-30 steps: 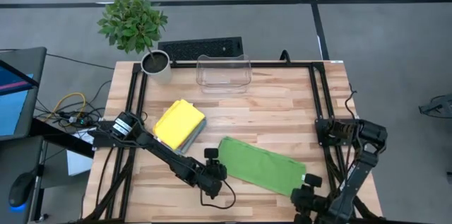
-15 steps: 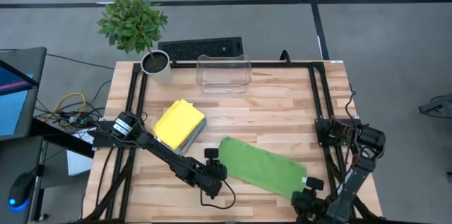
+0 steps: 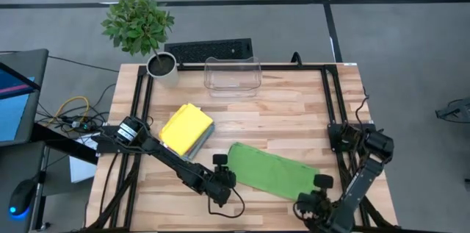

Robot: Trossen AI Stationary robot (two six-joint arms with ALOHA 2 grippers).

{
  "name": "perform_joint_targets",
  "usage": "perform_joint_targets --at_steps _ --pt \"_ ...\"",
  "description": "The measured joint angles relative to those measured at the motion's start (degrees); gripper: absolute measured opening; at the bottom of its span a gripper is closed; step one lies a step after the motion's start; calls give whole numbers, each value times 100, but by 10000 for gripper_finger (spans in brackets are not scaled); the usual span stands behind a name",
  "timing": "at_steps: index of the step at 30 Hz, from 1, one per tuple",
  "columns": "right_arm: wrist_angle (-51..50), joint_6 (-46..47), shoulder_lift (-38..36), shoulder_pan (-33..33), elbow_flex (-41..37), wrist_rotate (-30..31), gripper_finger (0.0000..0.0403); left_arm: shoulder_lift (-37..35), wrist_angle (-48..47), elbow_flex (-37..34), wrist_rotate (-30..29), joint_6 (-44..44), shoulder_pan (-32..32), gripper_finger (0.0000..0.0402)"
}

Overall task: Fold microfiber towels
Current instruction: Fold the green microfiber cloth

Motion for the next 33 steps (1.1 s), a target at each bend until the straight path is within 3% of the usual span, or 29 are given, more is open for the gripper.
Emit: perform_joint_targets --at_steps 4,11,16,29,33 --pt "-123 -701 -4 -336 184 603 15 1 0 -1 -9 2 -2 103" --pt "729 -2158 -4 -1098 200 1270 17 1 0 -1 -33 43 1 103" --pt "1372 -3087 -4 -1551 200 1359 17 3 2 -1 -35 46 -2 103" --pt "2294 -3773 -11 -1943 200 1436 18 3 9 -1 -42 50 -2 103" --pt "2374 -3804 -11 -2081 199 1599 36 3 11 -1 -44 50 -2 103"
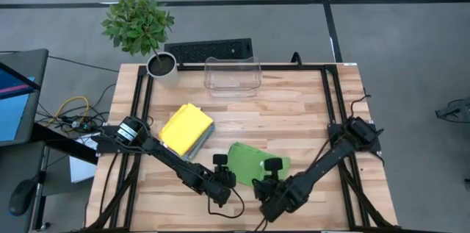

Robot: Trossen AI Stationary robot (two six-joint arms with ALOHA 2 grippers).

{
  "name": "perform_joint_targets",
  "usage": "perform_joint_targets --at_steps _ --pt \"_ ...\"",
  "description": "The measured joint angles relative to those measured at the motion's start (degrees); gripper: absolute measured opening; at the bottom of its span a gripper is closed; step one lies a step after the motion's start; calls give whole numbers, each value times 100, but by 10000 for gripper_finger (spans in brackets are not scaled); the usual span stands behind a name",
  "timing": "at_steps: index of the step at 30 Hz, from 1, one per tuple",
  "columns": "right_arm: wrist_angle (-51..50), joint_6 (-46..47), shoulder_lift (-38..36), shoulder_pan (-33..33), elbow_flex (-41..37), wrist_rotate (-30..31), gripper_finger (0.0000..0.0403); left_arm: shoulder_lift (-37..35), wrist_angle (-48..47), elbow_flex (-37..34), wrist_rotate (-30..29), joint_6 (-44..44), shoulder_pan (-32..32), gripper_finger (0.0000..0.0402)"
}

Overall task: Fold microfiber towels
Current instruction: Fold the green microfiber cloth

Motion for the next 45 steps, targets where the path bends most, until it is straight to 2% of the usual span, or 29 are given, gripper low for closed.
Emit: perform_joint_targets --at_steps 10,17,34,39,42,45 --pt "847 -256 -11 -258 -445 -193 51 0 4 -2 -1 0 0 103" --pt "1226 -596 -11 -266 -474 -283 56 0 9 -2 -13 2 2 103" --pt "1220 -812 -32 -646 -454 -150 160 2 15 -2 -50 -48 5 103" --pt "630 -214 -467 -353 -523 616 169 2 13 -2 -54 -48 9 103" --pt "1020 372 -690 51 -942 1282 162 2 13 -2 -57 -21 9 103" --pt "1446 1372 -747 467 -1490 1974 153 2 13 -2 -89 4 9 103"
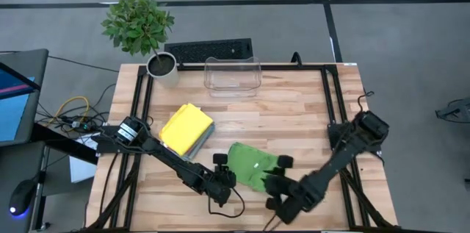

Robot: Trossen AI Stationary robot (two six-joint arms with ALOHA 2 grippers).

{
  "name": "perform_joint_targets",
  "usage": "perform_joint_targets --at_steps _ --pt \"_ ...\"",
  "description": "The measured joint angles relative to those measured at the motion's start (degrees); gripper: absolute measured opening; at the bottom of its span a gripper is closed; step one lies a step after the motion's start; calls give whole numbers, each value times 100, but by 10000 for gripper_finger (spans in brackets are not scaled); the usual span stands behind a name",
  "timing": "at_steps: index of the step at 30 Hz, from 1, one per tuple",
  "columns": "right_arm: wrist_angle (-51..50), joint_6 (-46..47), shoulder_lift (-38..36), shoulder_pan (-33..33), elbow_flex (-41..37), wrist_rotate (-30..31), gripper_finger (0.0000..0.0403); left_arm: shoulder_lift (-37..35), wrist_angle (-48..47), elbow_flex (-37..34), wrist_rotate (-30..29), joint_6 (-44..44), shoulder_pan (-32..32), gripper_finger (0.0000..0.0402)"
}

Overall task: Fold microfiber towels
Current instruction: Fold the green microfiber cloth

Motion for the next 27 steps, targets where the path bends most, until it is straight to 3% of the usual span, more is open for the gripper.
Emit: perform_joint_targets --at_steps 3,10,16,27 --pt "419 902 88 302 -458 252 143 2 -2 -2 -50 13 2 103" --pt "810 1862 124 531 -1144 297 126 2 30 -2 -75 76 26 103" --pt "1413 1722 379 394 -1400 108 120 -13 -462 429 -294 109 31 103" --pt "1481 1685 555 292 -1409 -122 120 -30 -1942 1618 -403 137 20 103"
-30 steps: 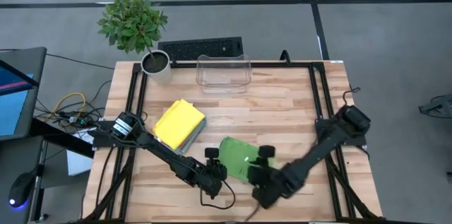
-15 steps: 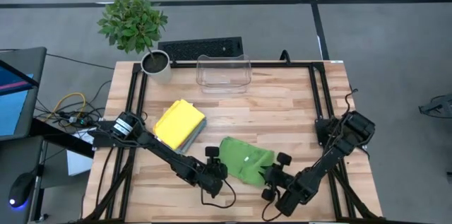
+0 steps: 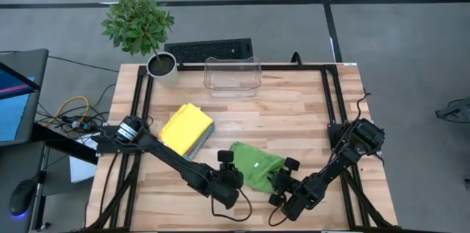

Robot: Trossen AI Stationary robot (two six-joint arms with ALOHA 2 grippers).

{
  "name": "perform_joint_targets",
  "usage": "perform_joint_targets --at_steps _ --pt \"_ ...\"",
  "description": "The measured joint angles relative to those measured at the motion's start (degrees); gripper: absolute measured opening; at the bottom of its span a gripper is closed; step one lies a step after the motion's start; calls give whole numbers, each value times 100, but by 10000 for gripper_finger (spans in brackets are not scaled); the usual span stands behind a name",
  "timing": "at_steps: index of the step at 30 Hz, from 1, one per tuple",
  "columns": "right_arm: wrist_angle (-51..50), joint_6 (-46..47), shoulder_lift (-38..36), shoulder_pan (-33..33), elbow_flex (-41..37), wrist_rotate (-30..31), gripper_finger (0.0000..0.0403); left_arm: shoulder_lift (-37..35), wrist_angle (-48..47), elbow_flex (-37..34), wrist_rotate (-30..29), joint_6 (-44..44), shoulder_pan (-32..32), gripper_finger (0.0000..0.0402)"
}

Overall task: Fold microfiber towels
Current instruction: Fold the green microfiber cloth

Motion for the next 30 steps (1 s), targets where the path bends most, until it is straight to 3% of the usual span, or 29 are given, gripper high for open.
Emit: perform_joint_targets --at_steps 4,9,11,15,17,22,30 --pt "-3 -2 0 -11 0 -15 120 -12 487 101 -52 50 112 103" --pt "1 -94 0 -7 0 -22 120 -7 2136 -10 2094 278 774 103" --pt "4 -103 0 -7 0 -30 120 -1 2445 -90 2414 256 1062 103" --pt "4 -105 0 -2 0 -28 120 29 2067 -112 2460 81 1602 110" --pt "4 -108 0 -1 0 -32 120 188 2357 -110 2666 247 1764 123" --pt "9 -119 2 26 -4 -33 120 555 2859 -104 2943 915 1667 165" --pt "25 -109 4 52 -17 -15 120 998 3556 -89 2453 1226 1579 189"
